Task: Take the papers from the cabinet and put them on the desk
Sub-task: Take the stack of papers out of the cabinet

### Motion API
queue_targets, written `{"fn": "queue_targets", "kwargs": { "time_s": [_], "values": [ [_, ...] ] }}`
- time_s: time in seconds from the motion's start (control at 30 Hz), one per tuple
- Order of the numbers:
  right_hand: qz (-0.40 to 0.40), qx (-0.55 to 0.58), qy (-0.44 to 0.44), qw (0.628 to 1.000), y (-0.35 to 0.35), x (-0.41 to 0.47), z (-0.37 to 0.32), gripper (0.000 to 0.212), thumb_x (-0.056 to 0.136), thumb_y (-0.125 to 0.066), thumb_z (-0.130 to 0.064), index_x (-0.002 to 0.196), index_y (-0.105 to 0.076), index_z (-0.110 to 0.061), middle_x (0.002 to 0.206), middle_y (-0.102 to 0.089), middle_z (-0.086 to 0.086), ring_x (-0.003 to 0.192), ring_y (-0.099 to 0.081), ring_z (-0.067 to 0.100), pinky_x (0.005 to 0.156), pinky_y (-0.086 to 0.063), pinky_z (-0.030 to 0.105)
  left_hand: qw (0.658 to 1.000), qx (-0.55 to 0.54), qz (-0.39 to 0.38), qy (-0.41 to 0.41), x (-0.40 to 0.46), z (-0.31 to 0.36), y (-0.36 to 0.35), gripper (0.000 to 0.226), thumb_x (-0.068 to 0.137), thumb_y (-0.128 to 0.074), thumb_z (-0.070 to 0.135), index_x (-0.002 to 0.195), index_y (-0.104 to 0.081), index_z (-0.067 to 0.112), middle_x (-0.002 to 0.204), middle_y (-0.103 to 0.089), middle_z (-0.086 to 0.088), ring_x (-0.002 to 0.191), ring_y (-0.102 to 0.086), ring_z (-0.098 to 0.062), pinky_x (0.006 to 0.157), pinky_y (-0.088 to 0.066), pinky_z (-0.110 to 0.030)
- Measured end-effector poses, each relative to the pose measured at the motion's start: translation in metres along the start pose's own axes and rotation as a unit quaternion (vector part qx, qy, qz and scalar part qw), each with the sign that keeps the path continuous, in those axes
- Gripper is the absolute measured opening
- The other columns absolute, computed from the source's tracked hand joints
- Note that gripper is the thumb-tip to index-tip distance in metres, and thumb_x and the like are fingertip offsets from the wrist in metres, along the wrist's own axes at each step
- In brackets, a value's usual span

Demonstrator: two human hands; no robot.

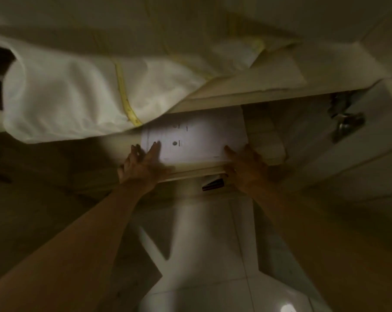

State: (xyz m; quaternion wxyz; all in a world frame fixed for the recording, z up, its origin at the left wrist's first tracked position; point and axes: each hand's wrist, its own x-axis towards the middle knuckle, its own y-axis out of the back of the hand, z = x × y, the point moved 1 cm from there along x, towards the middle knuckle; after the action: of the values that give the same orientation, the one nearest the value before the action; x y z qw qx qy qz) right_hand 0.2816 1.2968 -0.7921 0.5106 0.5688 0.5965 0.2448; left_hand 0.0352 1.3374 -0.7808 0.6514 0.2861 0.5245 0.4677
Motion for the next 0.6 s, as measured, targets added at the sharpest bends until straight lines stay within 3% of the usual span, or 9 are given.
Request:
{"fn": "queue_targets", "kwargs": {
  "time_s": [0.23, 0.33, 0.43, 0.5, 0.6],
  "values": [
    [0.053, 0.013, 0.012, 0.998, -0.017, -0.013, -0.002, 0.051, 0.092, -0.052, -0.037, 0.140, -0.036, -0.031, 0.153, -0.012, 0.022, 0.137, -0.014, 0.043, 0.113, -0.019, 0.046, 0.996, -0.043, 0.075, -0.023, -0.007, -0.012, -0.021, 0.064, 0.080, -0.046, 0.064, 0.136, -0.036, 0.035, 0.151, -0.024, -0.010, 0.139, -0.019, -0.035, 0.110, -0.019, -0.056],
    [0.116, 0.060, 0.004, 0.991, -0.018, -0.025, -0.003, 0.039, 0.088, -0.061, -0.029, 0.126, -0.057, -0.020, 0.138, -0.037, 0.026, 0.129, -0.030, 0.042, 0.104, -0.019, 0.038, 0.986, -0.134, 0.094, 0.016, -0.020, -0.019, -0.027, 0.070, 0.070, -0.056, 0.068, 0.130, -0.048, 0.033, 0.146, -0.033, -0.012, 0.135, -0.026, -0.036, 0.110, -0.026, -0.050],
    [0.147, 0.130, -0.027, 0.980, -0.017, -0.035, 0.002, 0.021, 0.083, -0.068, -0.022, 0.102, -0.072, -0.014, 0.113, -0.058, 0.021, 0.118, -0.043, 0.037, 0.101, -0.022, 0.042, 0.974, -0.197, 0.109, 0.020, -0.032, -0.024, -0.029, 0.071, 0.072, -0.068, 0.054, 0.134, -0.044, 0.028, 0.142, -0.041, -0.012, 0.131, -0.030, -0.032, 0.111, -0.029, -0.044],
    [0.153, 0.175, -0.053, 0.971, -0.013, -0.038, 0.009, 0.025, 0.081, -0.069, -0.024, 0.105, -0.071, -0.017, 0.117, -0.059, 0.020, 0.118, -0.047, 0.036, 0.105, -0.031, 0.044, 0.953, -0.276, 0.120, 0.034, -0.038, -0.028, -0.028, 0.071, 0.070, -0.075, 0.042, 0.133, -0.045, 0.026, 0.137, -0.046, -0.010, 0.128, -0.037, -0.029, 0.109, -0.034, -0.046],
    [0.132, 0.291, -0.123, 0.940, -0.010, -0.040, 0.016, 0.058, 0.078, -0.074, -0.017, 0.130, -0.049, -0.014, 0.137, -0.040, 0.019, 0.117, -0.045, 0.025, 0.102, -0.037, 0.033, 0.900, -0.412, 0.115, 0.085, -0.044, -0.034, -0.025, 0.075, 0.064, -0.082, 0.025, 0.128, -0.043, 0.024, 0.131, -0.053, -0.013, 0.118, -0.054, -0.032, 0.093, -0.051, -0.046]
  ]
}}
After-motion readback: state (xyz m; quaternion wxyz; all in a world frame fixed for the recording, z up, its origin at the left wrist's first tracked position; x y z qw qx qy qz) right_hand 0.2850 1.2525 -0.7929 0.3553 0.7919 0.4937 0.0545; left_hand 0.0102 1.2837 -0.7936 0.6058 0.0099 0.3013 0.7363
